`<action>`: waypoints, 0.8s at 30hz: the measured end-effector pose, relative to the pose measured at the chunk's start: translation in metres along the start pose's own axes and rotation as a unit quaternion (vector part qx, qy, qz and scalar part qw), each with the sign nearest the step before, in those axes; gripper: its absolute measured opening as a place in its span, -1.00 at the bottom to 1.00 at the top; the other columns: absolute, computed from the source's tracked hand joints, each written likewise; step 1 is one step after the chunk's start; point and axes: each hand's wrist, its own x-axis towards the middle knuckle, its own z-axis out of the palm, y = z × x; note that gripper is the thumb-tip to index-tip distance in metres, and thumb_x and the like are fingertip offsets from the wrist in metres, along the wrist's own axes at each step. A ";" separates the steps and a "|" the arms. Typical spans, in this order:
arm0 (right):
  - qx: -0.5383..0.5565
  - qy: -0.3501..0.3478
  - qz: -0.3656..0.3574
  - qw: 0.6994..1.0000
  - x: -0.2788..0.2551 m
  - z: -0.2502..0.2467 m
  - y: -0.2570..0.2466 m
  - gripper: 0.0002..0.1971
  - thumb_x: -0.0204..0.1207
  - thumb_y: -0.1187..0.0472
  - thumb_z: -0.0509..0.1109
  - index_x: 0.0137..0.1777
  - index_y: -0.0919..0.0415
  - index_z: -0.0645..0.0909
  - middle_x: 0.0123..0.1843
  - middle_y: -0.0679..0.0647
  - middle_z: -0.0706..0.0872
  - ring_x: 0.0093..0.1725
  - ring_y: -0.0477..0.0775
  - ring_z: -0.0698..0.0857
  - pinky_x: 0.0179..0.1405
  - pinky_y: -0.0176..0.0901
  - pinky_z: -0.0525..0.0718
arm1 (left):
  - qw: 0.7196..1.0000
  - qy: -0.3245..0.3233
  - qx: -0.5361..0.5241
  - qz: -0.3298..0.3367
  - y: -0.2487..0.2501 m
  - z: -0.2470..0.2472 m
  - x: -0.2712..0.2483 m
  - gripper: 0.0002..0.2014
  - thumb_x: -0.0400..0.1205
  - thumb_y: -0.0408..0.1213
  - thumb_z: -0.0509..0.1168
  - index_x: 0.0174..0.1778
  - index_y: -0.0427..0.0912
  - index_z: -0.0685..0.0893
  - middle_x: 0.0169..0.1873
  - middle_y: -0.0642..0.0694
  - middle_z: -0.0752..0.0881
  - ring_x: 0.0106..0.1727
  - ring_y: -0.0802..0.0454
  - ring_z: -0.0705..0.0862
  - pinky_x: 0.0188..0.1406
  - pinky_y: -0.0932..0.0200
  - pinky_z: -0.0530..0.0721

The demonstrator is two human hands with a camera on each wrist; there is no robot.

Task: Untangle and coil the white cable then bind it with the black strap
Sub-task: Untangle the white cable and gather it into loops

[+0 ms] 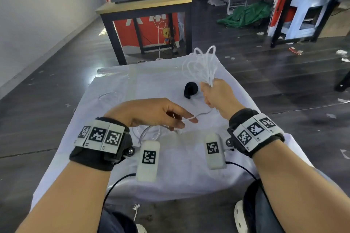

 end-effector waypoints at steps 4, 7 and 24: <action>-0.055 -0.126 0.019 0.990 -0.011 0.006 -0.005 -0.71 0.62 0.03 0.31 -0.23 0.22 0.54 -0.44 0.09 0.50 -0.51 0.03 0.46 -0.55 -0.23 0.41 | 0.991 0.125 -0.038 0.033 -0.005 -0.004 -0.003 -0.78 0.62 -0.20 0.37 0.14 0.11 0.78 0.07 0.05 0.79 -0.08 0.04 0.66 0.15 0.14 0.66; -0.085 -0.214 0.055 0.972 -0.016 0.013 -0.010 -0.60 0.63 -0.09 0.25 -0.24 0.25 0.45 -0.43 0.17 0.48 -0.55 0.02 0.37 -0.57 -0.26 0.31 | 0.963 0.255 -0.065 0.060 -0.009 -0.005 0.001 -0.86 0.59 -0.23 0.40 0.00 0.04 0.83 -0.05 0.00 0.82 -0.14 -0.05 0.68 0.00 0.07 0.67; -0.148 -0.366 0.038 0.918 -0.029 0.008 -0.015 -0.58 0.66 -0.15 0.17 -0.30 0.15 0.46 -0.47 -0.07 0.63 -0.56 -0.01 0.34 -0.56 -0.31 0.34 | 0.871 0.442 0.206 0.054 -0.032 -0.016 0.009 -0.83 0.51 0.06 0.43 -0.16 0.09 0.65 -0.36 0.12 0.62 -0.31 0.18 0.57 -0.28 0.19 0.59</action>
